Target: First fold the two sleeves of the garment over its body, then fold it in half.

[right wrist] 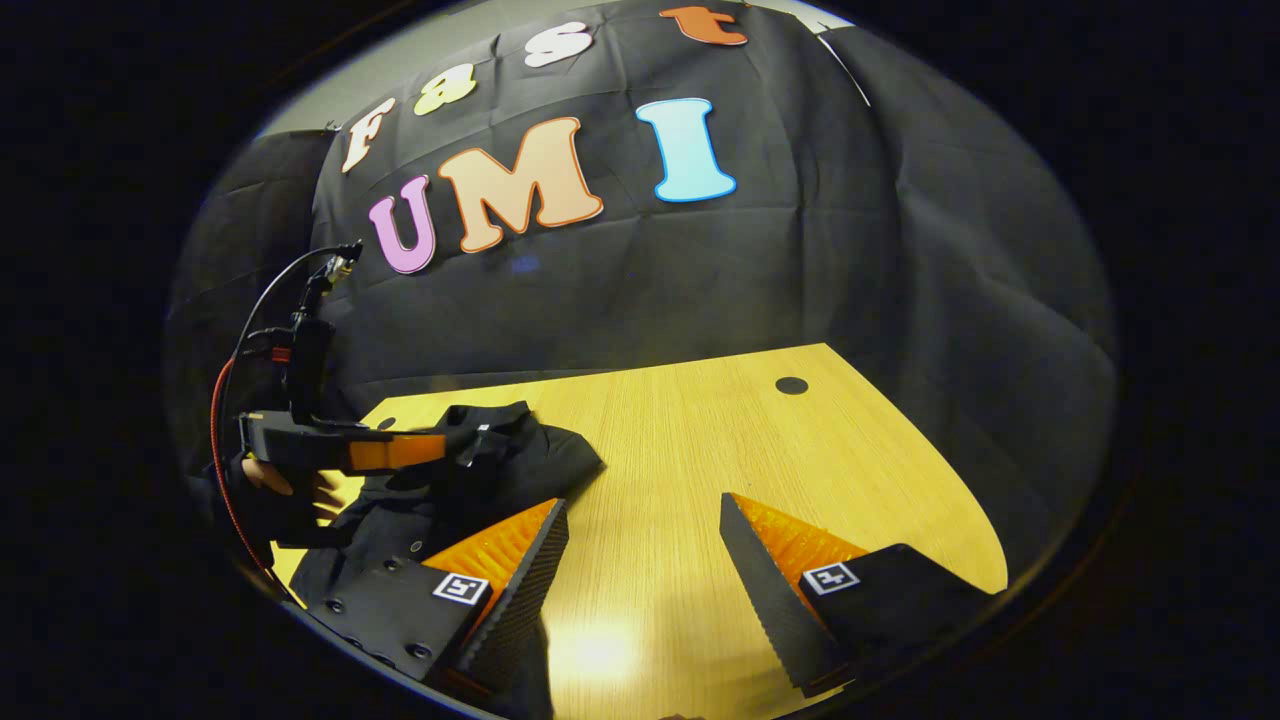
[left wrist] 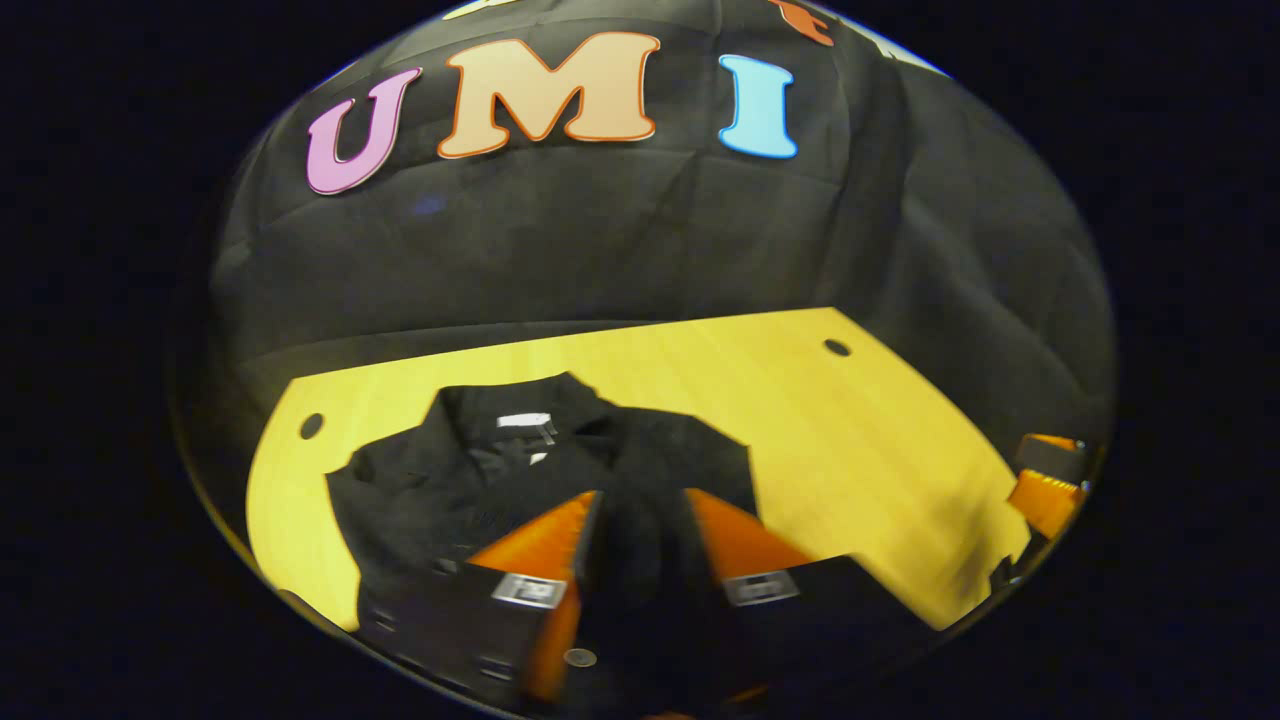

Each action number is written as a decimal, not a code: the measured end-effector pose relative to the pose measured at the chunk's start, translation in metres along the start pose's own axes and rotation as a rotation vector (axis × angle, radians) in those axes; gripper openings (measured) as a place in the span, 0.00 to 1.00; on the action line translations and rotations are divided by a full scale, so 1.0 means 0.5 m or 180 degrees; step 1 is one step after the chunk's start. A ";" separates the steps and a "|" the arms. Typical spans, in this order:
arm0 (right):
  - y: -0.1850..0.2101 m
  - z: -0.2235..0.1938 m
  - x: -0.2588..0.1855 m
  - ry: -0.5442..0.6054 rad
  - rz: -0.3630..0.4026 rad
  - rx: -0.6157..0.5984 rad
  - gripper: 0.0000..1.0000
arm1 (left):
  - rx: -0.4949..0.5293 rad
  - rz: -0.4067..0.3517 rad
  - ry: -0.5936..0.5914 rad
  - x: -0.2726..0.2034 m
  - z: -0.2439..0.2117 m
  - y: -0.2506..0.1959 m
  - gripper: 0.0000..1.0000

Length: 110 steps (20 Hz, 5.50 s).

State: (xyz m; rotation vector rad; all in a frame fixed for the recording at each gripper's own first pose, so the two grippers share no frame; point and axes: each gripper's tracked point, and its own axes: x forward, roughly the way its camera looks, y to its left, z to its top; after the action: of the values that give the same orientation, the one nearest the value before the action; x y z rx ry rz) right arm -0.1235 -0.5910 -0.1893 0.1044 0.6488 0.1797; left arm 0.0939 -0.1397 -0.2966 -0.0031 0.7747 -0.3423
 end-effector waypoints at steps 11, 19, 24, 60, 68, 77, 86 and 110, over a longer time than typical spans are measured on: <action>0.167 -0.033 -0.043 -0.0092 0.0258 0.0000 0.98 | 0.0076 0.0478 -0.0575 -0.268 0.014 0.160 0.92; 0.217 -0.144 -0.105 0.0084 0.0129 -0.0140 0.94 | -0.0092 0.0788 -0.0288 -0.418 -0.161 0.285 0.92; 0.225 -0.236 -0.139 0.0289 0.0010 -0.0175 0.94 | -0.0200 0.0853 -0.0031 -0.469 -0.289 0.325 0.92; 0.251 -0.571 -0.250 0.1413 -0.0123 -0.0313 0.03 | -0.0752 0.0584 0.0433 -0.544 -0.619 0.319 0.00; 0.270 -0.438 -0.255 0.0997 0.0203 -0.0183 0.03 | -0.0911 0.0510 0.0453 -0.576 -0.522 0.281 0.00; 0.313 -0.219 -0.195 0.0364 0.0677 -0.0278 0.03 | -0.0839 0.0603 -0.0100 -0.529 -0.281 0.294 0.00; 0.331 0.014 -0.090 -0.0135 0.0552 -0.0142 0.02 | -0.0643 0.0605 -0.0457 -0.432 -0.073 0.388 0.00; 0.290 0.138 0.236 -0.0074 -0.0165 0.0232 0.02 | -0.0488 0.0578 -0.0327 -0.105 0.030 0.568 0.00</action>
State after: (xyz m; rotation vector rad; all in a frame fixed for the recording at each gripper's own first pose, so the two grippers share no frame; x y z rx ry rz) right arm -0.0086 -0.4285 -0.1821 0.1595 0.6344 0.1047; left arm 0.1550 0.1427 -0.2859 -0.0934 0.6920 -0.1088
